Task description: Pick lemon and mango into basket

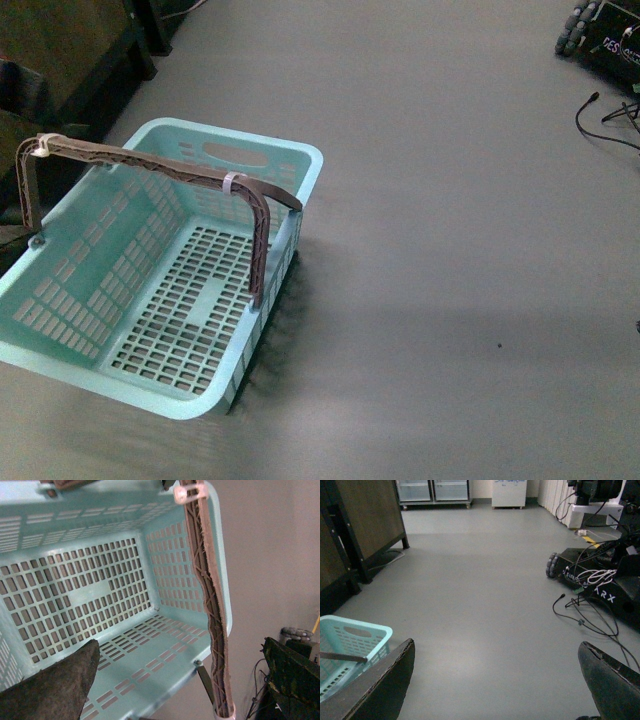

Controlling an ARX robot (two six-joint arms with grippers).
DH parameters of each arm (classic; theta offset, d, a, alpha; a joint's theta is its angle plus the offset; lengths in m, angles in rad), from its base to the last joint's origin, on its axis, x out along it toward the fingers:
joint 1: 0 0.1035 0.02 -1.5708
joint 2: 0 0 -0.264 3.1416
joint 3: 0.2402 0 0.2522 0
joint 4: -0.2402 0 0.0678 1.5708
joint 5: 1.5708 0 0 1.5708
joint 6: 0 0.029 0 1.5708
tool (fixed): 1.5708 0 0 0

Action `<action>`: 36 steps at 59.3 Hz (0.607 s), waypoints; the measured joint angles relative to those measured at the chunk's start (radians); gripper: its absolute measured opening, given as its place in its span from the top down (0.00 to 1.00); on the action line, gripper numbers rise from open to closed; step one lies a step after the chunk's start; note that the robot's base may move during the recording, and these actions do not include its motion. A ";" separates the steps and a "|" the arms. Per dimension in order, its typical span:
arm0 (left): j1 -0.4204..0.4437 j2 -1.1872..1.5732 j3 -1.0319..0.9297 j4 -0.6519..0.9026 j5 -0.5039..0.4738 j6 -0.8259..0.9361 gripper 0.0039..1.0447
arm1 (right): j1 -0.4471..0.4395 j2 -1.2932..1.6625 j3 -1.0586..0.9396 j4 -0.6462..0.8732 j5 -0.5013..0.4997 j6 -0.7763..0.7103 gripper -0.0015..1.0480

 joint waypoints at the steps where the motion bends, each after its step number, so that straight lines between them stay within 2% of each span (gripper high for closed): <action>1: -0.003 0.010 0.009 -0.001 -0.002 -0.004 0.06 | 0.000 0.000 0.000 0.000 0.000 0.000 0.08; 28: -0.083 0.336 0.409 -0.079 -0.045 -0.061 0.07 | 0.000 0.000 0.000 0.000 0.000 0.000 0.08; 36: -0.085 0.370 0.457 -0.088 -0.044 -0.058 0.26 | 0.000 0.000 0.000 0.000 0.000 0.000 0.08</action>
